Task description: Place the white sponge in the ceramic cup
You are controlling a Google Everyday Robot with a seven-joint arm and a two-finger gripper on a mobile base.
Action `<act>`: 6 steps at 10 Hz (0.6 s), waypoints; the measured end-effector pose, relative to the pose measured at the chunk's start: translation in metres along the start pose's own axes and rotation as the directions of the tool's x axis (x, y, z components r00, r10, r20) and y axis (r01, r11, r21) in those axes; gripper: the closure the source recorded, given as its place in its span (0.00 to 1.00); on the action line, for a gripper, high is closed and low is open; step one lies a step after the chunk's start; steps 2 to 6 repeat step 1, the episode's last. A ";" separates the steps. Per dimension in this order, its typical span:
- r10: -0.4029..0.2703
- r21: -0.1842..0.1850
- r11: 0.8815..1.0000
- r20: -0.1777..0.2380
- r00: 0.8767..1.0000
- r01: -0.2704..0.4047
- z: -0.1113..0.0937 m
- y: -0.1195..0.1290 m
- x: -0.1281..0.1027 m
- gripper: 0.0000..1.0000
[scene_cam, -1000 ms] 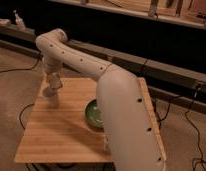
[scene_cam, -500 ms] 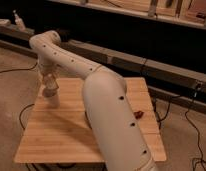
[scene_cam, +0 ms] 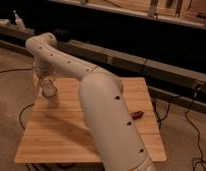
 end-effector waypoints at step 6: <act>0.001 -0.001 1.000 -0.001 1.000 -0.001 0.000 0.001 0.000 0.20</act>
